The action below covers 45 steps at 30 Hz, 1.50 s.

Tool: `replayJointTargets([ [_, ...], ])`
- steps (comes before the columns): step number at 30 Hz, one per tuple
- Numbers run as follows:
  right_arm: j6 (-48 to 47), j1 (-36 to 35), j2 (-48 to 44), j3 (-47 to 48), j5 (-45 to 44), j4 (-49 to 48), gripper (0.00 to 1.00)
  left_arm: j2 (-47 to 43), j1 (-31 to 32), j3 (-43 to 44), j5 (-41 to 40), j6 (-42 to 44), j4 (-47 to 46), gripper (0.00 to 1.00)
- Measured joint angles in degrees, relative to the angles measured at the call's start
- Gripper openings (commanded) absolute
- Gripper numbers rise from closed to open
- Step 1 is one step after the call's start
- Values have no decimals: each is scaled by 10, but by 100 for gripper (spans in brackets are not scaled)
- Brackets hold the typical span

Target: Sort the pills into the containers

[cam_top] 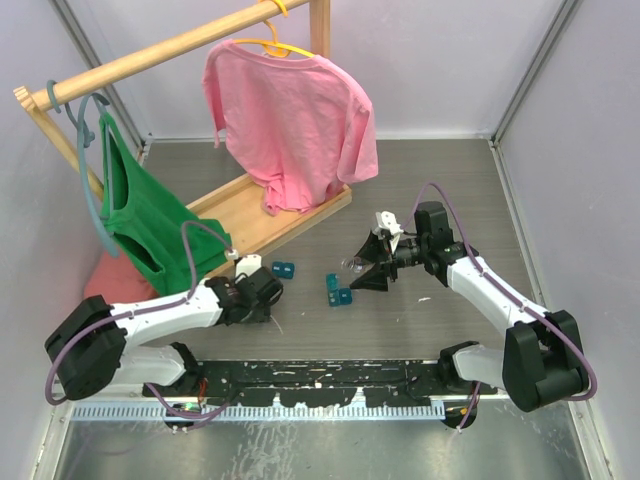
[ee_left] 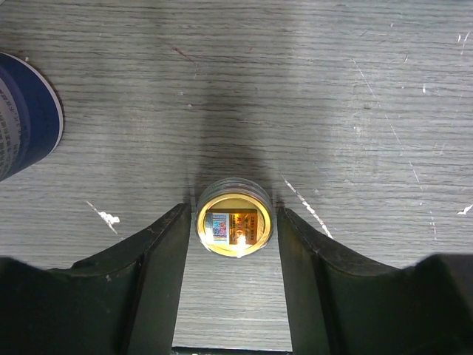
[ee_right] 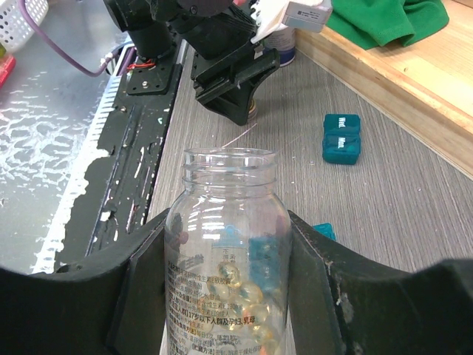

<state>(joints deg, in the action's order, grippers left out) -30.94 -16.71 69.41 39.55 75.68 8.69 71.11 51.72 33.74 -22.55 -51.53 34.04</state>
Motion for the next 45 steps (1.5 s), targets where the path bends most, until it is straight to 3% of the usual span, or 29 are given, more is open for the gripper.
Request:
replayJointTargets([
  [11,0,0,5,0,2,0,1,13,-1,9,-1,5,-8,50],
  [14,0,0,7,0,4,0,1,13,-1,9,-1,10,-9,46],
  [21,0,0,7,0,5,0,1,13,-1,10,-1,14,-10,25],
  [27,-2,0,8,2,5,8,1,-11,-2,9,41,26,-23,22],
  [31,-24,0,11,16,5,45,1,-84,-3,-13,135,28,-126,21],
  [35,-61,-1,11,43,3,99,1,-150,-3,-66,235,-8,-296,21],
  [45,-151,-36,11,108,-51,232,1,-155,-11,-75,326,-101,-559,21],
])
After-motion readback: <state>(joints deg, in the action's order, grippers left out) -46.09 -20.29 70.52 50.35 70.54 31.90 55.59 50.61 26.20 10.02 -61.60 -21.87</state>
